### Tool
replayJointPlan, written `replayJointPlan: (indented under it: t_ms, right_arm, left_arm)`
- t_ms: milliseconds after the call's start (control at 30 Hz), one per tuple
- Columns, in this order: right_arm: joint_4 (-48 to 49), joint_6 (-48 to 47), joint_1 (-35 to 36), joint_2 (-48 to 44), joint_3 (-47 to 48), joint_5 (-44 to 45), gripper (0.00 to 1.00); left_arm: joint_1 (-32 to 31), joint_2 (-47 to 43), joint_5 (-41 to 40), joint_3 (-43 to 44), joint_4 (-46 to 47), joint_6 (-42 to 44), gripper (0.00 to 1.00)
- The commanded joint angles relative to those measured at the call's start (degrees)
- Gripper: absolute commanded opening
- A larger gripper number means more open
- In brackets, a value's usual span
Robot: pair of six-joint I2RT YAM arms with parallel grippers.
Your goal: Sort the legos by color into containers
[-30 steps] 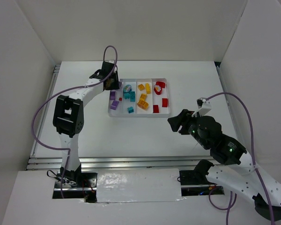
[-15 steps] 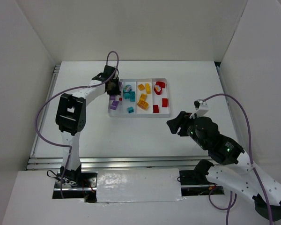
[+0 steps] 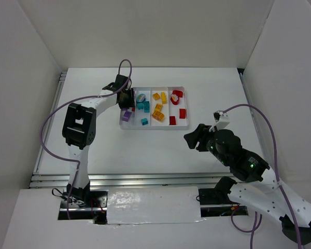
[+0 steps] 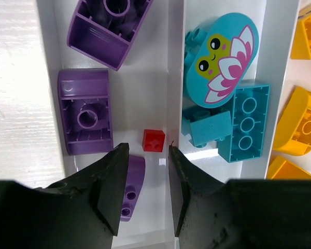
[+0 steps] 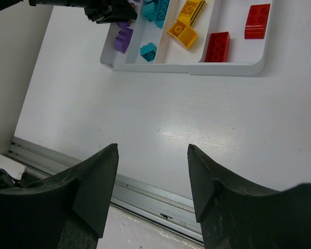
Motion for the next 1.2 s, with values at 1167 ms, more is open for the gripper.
replayJointPlan:
  t_ms: [1167]
  right_arm:
    - [2.3, -0.2, 0.3, -0.9, -1.7, -1.8, 0.62]
  left_arm:
    - [-2.9, 5.1, -12.3, 5.6, -8.1, 1.2, 0.42]
